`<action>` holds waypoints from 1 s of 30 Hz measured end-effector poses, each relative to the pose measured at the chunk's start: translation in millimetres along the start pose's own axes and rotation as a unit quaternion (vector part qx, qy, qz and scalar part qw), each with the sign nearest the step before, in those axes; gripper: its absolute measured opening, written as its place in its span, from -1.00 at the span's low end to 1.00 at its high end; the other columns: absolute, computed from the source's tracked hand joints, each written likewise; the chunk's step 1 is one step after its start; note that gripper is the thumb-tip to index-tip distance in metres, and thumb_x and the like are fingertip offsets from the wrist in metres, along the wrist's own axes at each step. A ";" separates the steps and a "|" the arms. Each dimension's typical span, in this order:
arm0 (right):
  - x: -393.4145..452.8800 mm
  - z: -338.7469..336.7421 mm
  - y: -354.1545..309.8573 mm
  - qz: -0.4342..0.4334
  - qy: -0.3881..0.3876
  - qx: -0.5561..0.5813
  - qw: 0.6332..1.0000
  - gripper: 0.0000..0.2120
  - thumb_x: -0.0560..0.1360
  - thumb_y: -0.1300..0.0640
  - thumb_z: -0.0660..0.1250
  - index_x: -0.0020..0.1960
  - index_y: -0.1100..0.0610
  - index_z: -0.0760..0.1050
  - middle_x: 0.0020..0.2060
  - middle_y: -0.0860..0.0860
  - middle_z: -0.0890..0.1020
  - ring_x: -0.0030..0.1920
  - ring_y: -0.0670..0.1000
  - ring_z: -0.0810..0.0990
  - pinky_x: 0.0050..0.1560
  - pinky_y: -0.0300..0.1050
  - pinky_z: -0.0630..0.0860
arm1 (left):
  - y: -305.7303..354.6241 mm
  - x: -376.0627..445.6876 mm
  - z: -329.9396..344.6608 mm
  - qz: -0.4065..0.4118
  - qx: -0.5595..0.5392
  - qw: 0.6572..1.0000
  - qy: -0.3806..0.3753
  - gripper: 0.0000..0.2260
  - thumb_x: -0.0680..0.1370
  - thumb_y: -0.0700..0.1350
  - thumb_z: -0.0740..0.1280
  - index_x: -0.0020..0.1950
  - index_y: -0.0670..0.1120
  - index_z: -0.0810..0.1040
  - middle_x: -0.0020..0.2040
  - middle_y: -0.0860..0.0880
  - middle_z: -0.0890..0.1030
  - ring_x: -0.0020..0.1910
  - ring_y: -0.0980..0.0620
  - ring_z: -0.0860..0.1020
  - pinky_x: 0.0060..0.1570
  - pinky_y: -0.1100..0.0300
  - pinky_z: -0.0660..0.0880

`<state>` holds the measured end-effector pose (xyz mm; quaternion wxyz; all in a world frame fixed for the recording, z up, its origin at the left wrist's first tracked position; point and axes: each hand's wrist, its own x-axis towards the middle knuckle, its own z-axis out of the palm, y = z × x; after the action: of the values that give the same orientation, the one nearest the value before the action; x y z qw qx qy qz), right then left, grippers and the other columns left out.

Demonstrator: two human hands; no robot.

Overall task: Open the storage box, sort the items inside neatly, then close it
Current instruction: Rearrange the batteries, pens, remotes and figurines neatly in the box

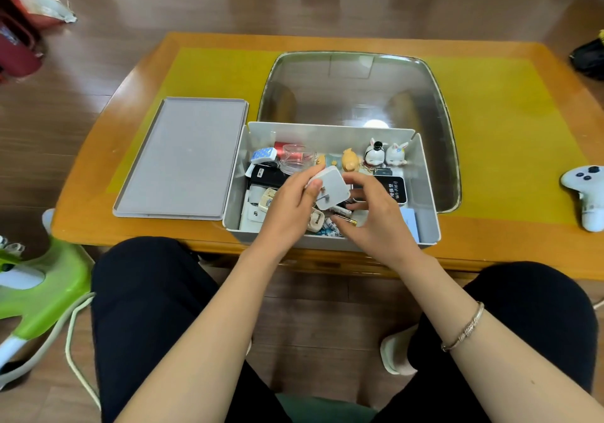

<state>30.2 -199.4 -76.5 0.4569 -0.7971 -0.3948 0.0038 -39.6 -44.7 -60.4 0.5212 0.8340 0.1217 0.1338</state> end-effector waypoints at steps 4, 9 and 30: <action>-0.2 -1.8 0.8 -0.006 -0.042 -0.019 0.999 -0.26 0.41 0.15 0.44 0.46 -0.16 0.15 0.10 -0.22 0.39 0.06 -0.27 0.46 -0.01 -0.51 0.43 | -1.9 0.4 -5.0 -0.023 -0.072 0.997 0.008 -0.88 0.64 -0.07 0.20 0.16 0.04 0.43 -0.01 0.12 0.56 -0.08 0.25 0.53 -0.11 0.21 0.50; -0.5 -1.9 0.1 -0.001 -0.053 -0.046 0.998 -0.32 0.42 0.00 0.44 0.44 -0.17 0.19 0.14 -0.25 0.44 0.03 -0.33 0.46 -0.09 -0.42 0.47 | -2.5 0.6 -3.8 -0.014 -0.106 0.994 -0.013 -0.96 0.61 -0.08 0.26 0.04 0.03 0.48 -0.06 0.06 0.60 -0.06 0.18 0.56 -0.09 0.28 0.48; 4.7 -9.9 -3.8 0.093 0.007 0.017 0.995 -0.68 0.41 -0.02 0.42 0.13 0.05 0.54 -0.05 -0.02 0.59 -0.10 -0.10 0.54 -0.14 -0.21 0.55 | -6.2 -9.8 4.5 0.132 0.129 0.982 -0.038 -0.51 0.49 -0.14 0.42 0.38 0.04 0.38 0.35 0.10 0.42 0.33 0.14 0.35 0.28 0.23 0.34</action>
<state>34.7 -202.6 -66.3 0.4704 -0.8227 -0.3156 0.0478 -47.6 -49.1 -68.8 0.3912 0.9075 0.0069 0.1529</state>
